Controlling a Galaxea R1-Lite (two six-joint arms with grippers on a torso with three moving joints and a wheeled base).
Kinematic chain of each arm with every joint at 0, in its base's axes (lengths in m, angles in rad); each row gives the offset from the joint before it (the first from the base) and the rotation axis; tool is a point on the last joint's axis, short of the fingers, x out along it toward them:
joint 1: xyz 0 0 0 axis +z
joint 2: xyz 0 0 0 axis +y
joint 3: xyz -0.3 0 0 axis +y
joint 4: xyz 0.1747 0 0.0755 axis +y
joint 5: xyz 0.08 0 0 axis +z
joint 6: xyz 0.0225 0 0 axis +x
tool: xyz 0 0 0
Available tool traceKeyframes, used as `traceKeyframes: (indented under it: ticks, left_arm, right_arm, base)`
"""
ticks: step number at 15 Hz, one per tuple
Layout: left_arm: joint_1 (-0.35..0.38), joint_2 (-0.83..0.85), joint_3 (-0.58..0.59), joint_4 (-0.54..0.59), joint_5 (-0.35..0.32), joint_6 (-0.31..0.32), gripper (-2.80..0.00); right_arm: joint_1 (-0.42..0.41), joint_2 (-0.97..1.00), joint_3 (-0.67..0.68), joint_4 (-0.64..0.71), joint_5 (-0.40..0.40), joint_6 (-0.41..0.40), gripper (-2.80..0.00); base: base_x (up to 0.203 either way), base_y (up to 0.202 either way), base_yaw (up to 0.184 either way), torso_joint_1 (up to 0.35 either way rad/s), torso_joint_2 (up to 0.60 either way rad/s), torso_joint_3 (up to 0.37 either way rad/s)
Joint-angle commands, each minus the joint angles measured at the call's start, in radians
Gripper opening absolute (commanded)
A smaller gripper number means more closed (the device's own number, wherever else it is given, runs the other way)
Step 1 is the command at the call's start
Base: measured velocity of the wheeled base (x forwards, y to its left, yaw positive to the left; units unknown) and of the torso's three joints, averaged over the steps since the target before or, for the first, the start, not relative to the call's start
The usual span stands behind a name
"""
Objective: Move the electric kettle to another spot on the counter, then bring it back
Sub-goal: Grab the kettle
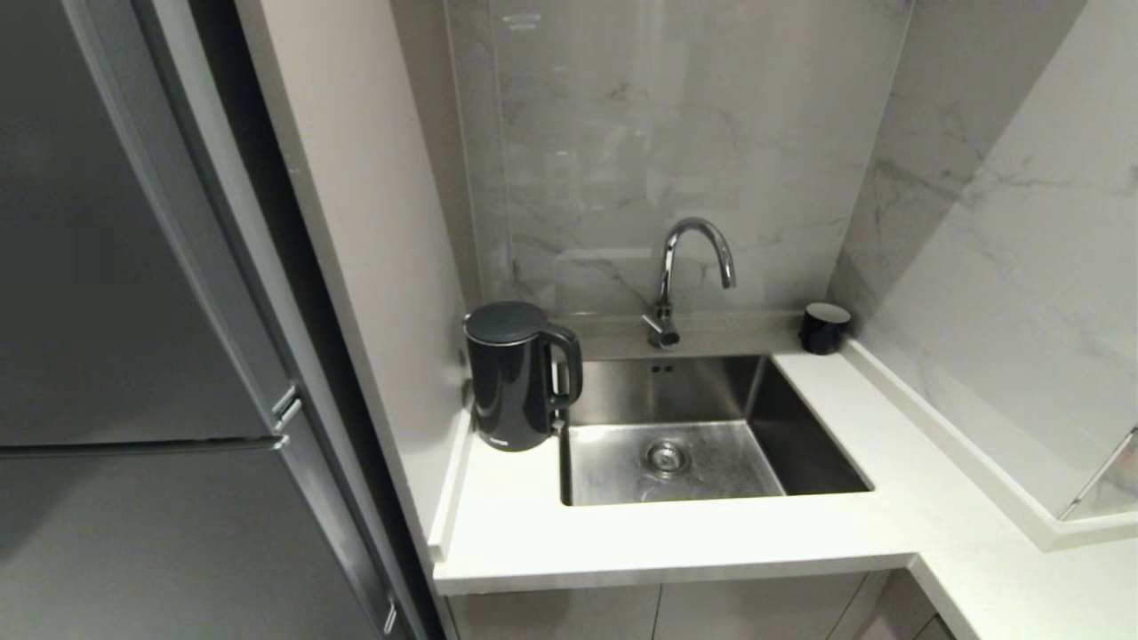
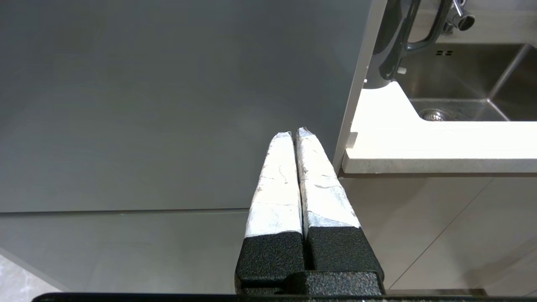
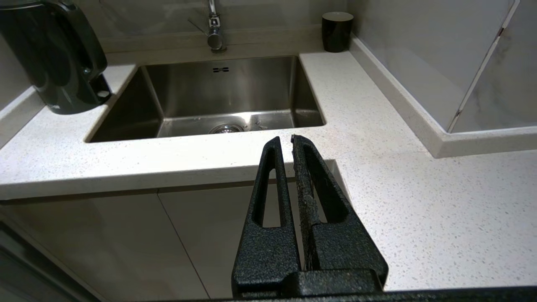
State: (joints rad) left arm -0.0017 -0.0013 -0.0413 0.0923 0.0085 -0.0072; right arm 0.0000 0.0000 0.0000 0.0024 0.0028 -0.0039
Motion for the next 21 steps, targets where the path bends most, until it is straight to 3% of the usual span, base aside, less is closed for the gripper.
traceKeyframes:
  ticks: [1, 9, 21]
  left_arm:
    - [0.000, 0.001, 0.000, 0.001, 0.001, 0.000, -2.80]
    - [0.000, 0.001, 0.001, -0.002, 0.001, -0.002, -2.80]
    - [0.000, 0.001, 0.001, -0.002, 0.001, -0.002, -2.80]
  right_arm:
    - [0.000, 0.000, 0.000, 0.001, 0.000, -0.001, -2.80]
    - [0.000, 0.000, 0.000, 0.001, 0.000, -0.001, -2.80]
    - [0.000, 0.000, 0.000, 0.001, 0.000, -0.001, -2.80]
  base:
    - [0.000, 0.000, 0.000, 0.073, -0.17, -0.093]
    - [0.000, 0.000, 0.000, 0.074, -0.16, -0.084]
    - [0.000, 0.000, 0.000, 0.000, 0.00, 0.000]
